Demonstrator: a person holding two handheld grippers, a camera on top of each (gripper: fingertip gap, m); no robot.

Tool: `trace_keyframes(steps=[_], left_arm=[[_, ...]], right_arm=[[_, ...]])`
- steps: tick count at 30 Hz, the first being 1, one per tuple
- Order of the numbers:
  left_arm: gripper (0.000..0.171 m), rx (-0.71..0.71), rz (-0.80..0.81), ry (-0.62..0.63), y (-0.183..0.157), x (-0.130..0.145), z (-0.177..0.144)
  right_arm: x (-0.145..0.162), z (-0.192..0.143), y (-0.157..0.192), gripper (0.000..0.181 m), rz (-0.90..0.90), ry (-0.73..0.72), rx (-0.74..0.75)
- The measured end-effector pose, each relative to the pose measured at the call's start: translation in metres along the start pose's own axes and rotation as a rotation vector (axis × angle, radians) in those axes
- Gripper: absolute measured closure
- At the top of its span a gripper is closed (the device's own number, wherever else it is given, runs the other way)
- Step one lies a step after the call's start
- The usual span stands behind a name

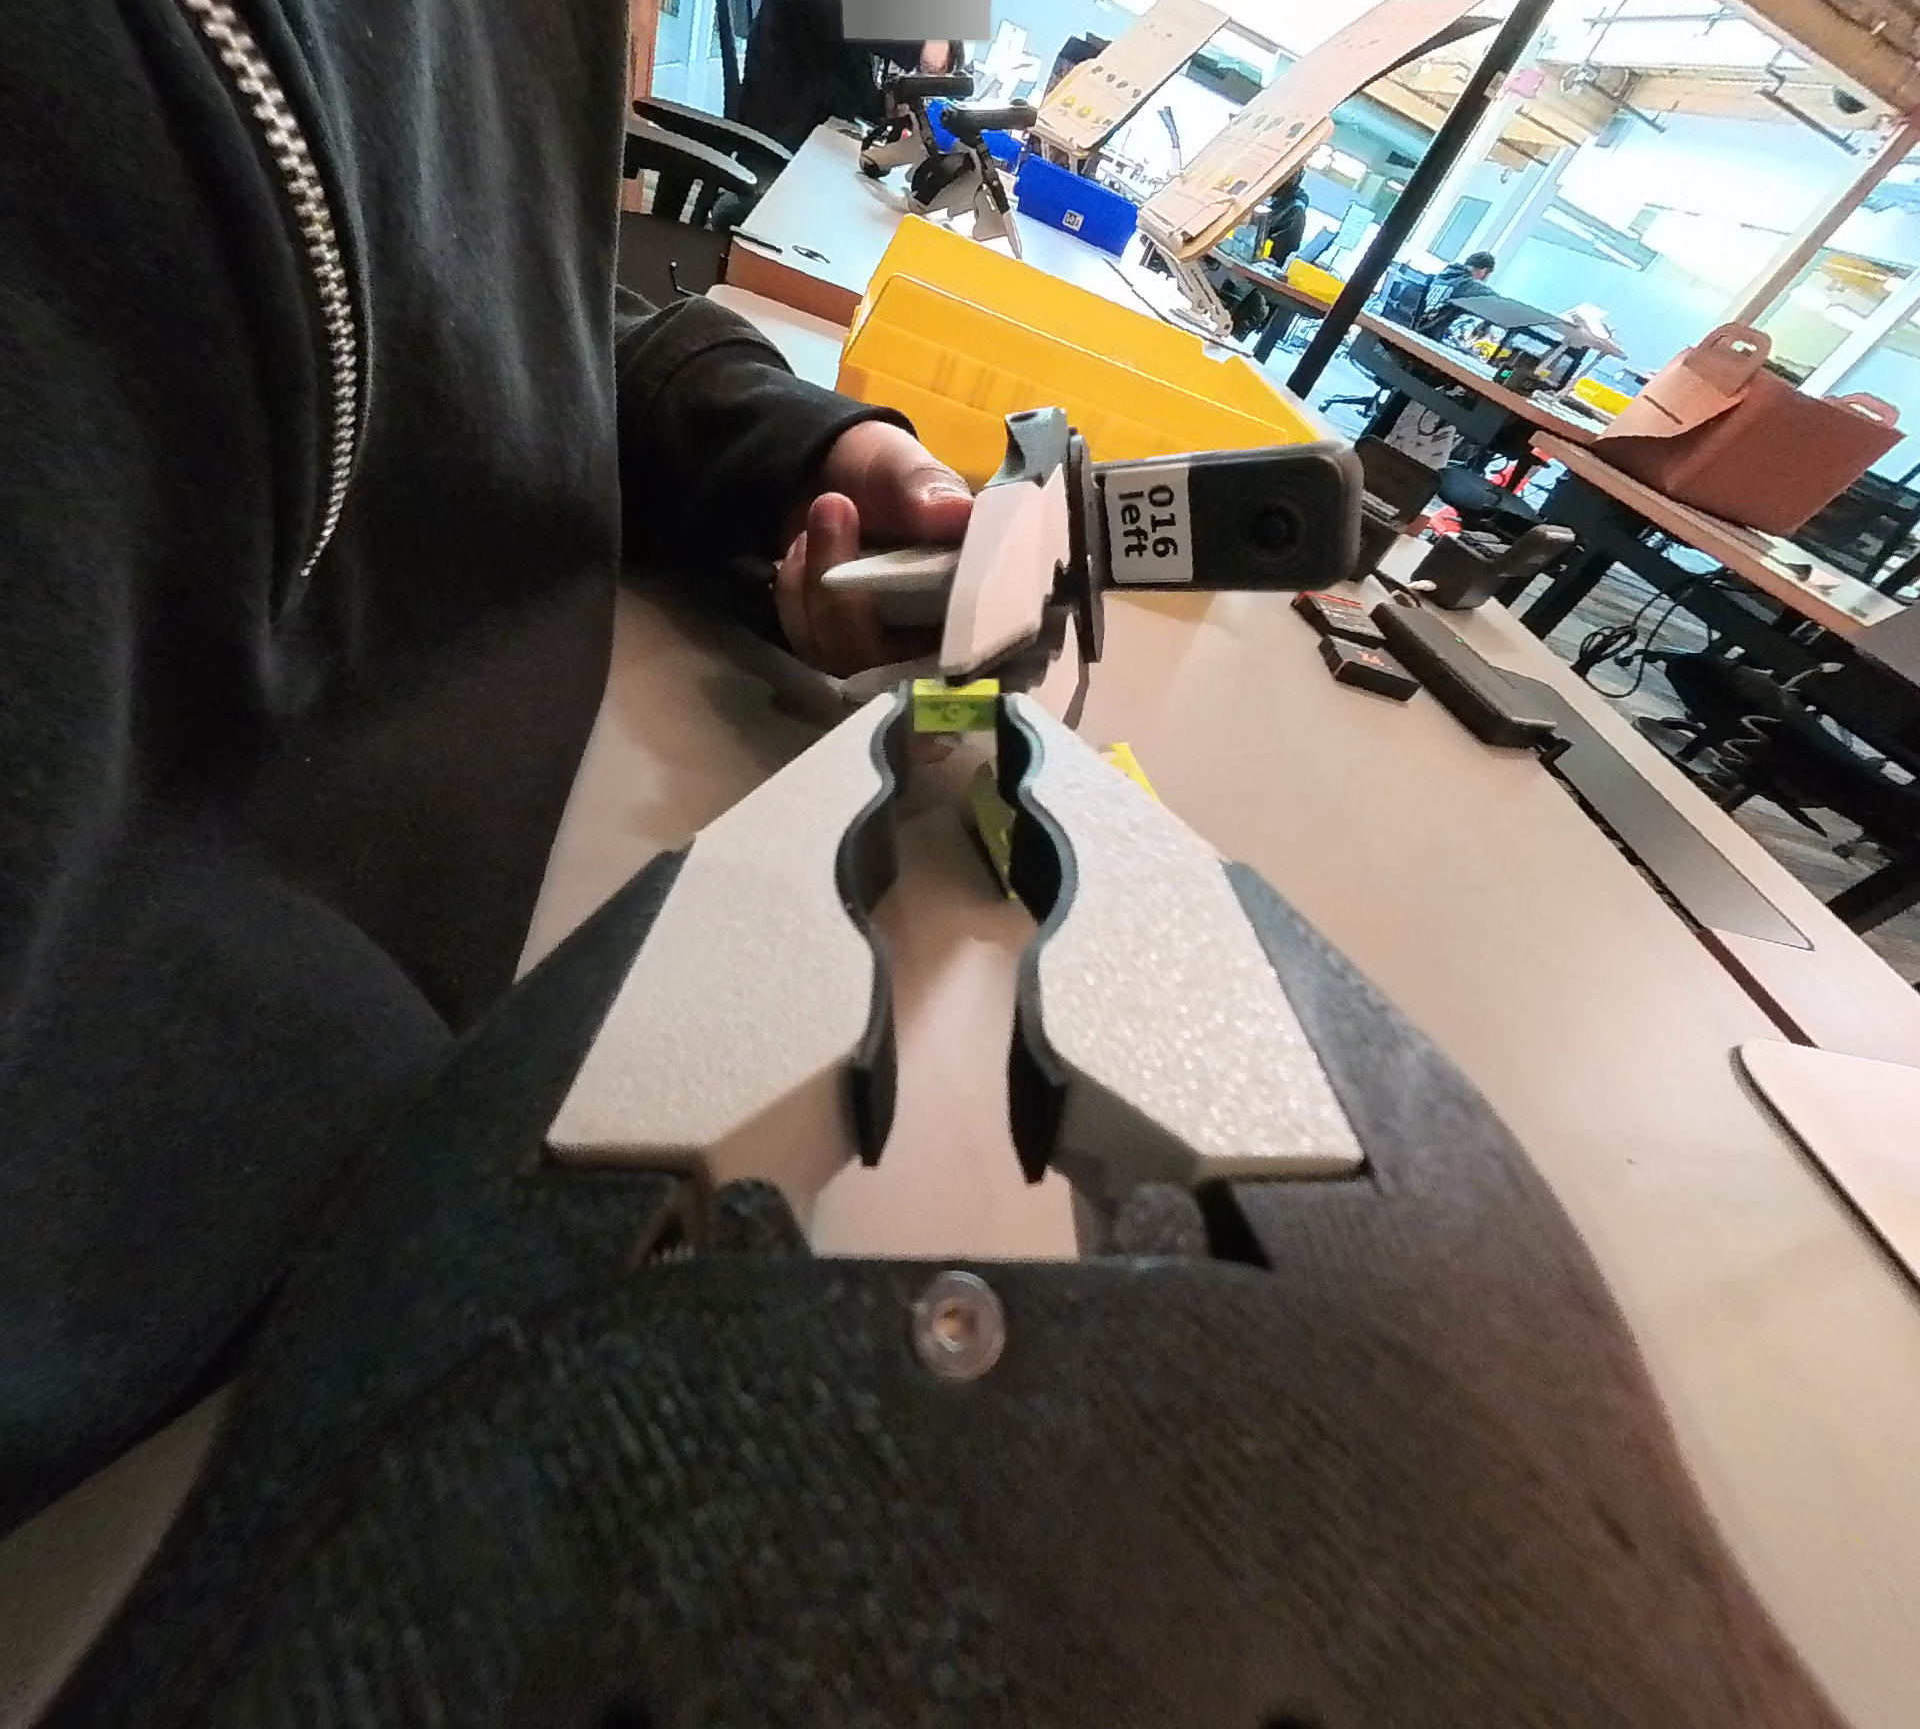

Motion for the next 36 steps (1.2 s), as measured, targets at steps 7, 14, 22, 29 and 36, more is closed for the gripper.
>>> trace_keyframes(steps=[7, 14, 22, 29, 36], left_arm=[[0.167, -0.006, 0.001, -0.011, 0.0013, 0.0001, 0.0015], [0.167, -0.009, 0.005, -0.015, 0.0006, -0.0009, 0.0005], [0.167, -0.043, 0.031, -0.041, 0.0008, -0.0053, -0.0002], [0.167, -0.079, 0.027, -0.032, 0.0004, -0.0064, -0.0021], [0.167, -0.080, 0.024, -0.029, -0.0009, -0.0065, -0.0022]], right_arm=[[0.0010, 0.0028, 0.0017, 0.167, -0.018, 0.022, 0.003], [0.0004, 0.0023, 0.0011, 0.168, -0.025, 0.019, 0.017], [0.0006, 0.0003, -0.0021, 0.168, -0.026, 0.033, 0.055], [0.0010, 0.0007, -0.0036, 0.168, -0.006, 0.056, 0.072], [0.0003, -0.0002, -0.0038, 0.167, 0.019, 0.044, 0.065]])
Point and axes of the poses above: each gripper's, where its closed fingertips meet, z out along the fingers, x out of its underside, y = z × x across the jaws, the point moved 6 cm from there along -z, back along the fingers, and after that the axes turned 8 degrees about -x, right-handed, at the moved point
